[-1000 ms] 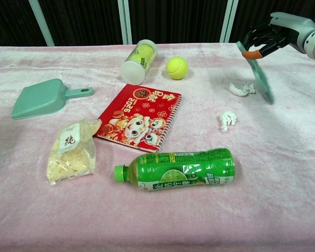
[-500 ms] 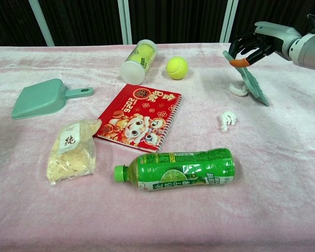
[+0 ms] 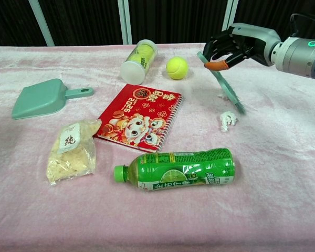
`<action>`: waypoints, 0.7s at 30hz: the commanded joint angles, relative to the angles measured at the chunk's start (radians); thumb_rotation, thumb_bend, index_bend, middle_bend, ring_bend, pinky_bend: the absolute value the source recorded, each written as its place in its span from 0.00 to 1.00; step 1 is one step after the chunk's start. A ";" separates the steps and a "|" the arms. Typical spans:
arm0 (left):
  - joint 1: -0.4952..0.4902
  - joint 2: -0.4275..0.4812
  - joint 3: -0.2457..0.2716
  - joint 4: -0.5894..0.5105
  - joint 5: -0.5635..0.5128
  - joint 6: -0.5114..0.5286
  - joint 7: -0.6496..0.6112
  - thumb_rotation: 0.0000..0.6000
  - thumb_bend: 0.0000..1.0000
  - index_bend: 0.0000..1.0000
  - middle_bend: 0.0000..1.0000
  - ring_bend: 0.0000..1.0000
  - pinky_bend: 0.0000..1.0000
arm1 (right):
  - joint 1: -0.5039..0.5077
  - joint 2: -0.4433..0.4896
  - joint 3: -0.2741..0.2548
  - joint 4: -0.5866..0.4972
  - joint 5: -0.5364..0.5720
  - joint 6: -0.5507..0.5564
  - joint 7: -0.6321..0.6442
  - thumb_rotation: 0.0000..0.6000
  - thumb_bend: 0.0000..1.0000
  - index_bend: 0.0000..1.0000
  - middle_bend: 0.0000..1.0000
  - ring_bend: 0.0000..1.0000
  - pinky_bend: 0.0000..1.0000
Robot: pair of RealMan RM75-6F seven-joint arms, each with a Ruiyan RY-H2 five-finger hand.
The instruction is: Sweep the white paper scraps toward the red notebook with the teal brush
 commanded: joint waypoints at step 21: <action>-0.003 0.004 0.004 -0.003 0.001 -0.008 -0.005 1.00 0.31 0.21 0.08 0.00 0.00 | -0.012 0.206 -0.022 -0.183 0.098 -0.030 -0.306 1.00 0.64 0.78 0.52 0.26 0.16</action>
